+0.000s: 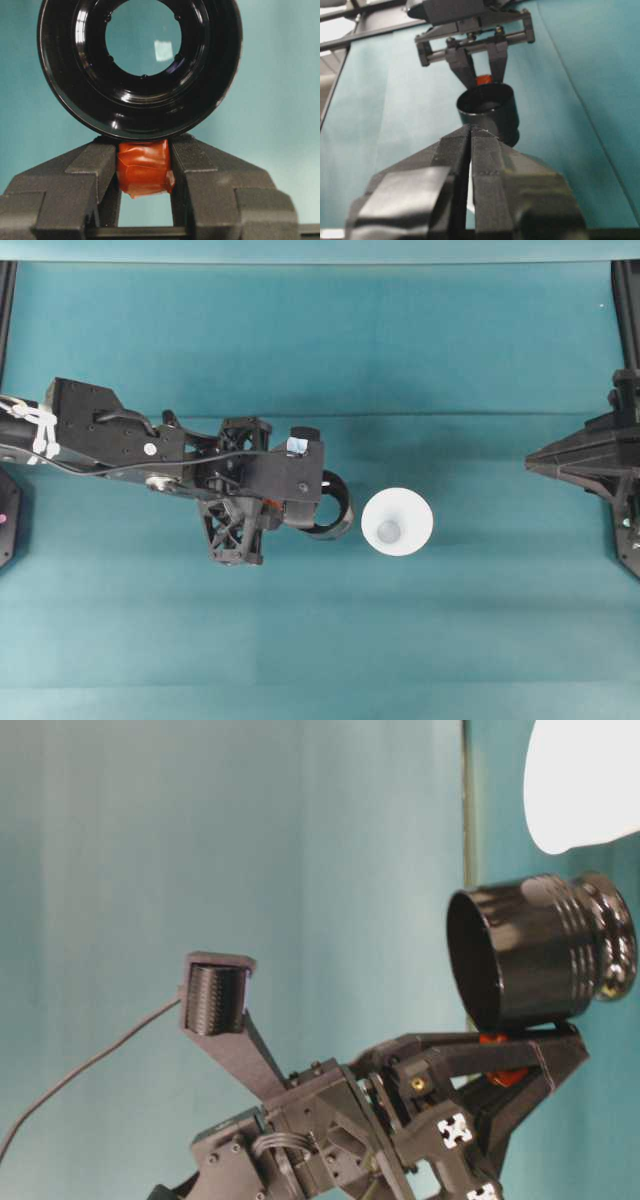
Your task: Put the paper cup into the moved red handle cup holder.
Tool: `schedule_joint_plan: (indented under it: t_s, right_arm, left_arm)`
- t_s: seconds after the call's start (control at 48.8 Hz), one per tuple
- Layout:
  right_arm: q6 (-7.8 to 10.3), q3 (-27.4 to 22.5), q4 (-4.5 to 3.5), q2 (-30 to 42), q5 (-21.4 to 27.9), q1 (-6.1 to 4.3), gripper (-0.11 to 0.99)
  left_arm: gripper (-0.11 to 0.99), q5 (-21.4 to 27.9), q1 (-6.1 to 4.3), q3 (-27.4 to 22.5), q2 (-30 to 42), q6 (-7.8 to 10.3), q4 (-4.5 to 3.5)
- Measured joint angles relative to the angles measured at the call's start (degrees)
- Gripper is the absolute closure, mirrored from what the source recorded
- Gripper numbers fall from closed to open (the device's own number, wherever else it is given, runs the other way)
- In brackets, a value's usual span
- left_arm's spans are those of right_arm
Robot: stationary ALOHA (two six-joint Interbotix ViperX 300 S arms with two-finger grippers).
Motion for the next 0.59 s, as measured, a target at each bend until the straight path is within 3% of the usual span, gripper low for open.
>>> schedule_joint_plan:
  t_s: [0.594]
  right_arm:
    - [0.00, 0.09, 0.26, 0.09, 0.00, 0.00, 0.97]
  left_arm:
    - [0.58, -0.26, -0.35, 0.79, 3.96, 0.00, 0.00]
